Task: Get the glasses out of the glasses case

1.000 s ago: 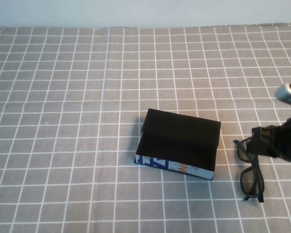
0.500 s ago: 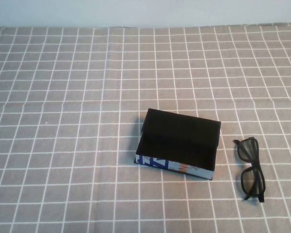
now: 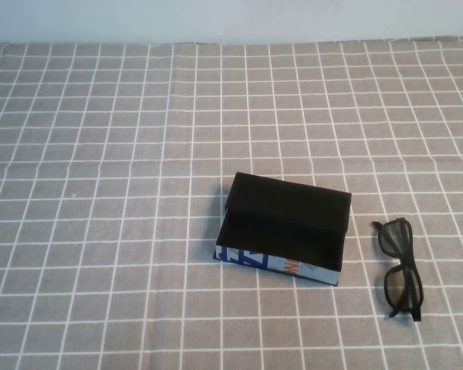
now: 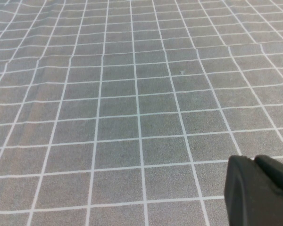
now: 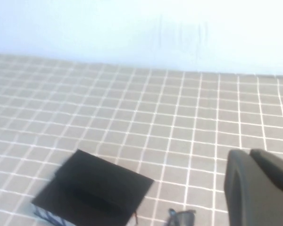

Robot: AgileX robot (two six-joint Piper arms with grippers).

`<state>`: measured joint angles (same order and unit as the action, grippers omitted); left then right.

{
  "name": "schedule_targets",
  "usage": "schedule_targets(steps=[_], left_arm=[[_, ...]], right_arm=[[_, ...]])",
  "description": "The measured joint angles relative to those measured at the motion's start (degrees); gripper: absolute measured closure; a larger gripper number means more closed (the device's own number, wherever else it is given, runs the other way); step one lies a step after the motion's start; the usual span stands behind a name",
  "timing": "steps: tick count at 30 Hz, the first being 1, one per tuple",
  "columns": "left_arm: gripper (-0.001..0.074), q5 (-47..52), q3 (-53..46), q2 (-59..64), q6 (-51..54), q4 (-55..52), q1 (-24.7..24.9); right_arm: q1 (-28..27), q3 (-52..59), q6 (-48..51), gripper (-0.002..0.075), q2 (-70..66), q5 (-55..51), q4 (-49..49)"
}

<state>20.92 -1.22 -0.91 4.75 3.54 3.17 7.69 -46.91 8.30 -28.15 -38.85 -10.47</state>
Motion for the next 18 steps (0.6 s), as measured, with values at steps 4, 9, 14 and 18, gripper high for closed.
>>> schedule_targets(steps=[4, 9, 14, 18], left_arm=[[0.074, 0.0, 0.0, 0.0, 0.0, 0.0, 0.0], [0.074, 0.0, 0.0, 0.0, 0.0, 0.0, 0.0], [0.074, 0.0, 0.0, 0.0, 0.0, 0.0, 0.0], [0.074, 0.0, 0.0, 0.0, 0.0, 0.0, 0.0]], right_arm=[[0.0, 0.0, -0.1, 0.0742, 0.5, -0.1, -1.1], [0.0, 0.5, -0.2, 0.0742, 0.5, -0.6, -1.2], [-0.7, 1.8, -0.2, 0.0742, 1.6, 1.2, -1.2], [-1.5, 5.5, -0.2, 0.0742, 4.8, 5.6, 0.4]])
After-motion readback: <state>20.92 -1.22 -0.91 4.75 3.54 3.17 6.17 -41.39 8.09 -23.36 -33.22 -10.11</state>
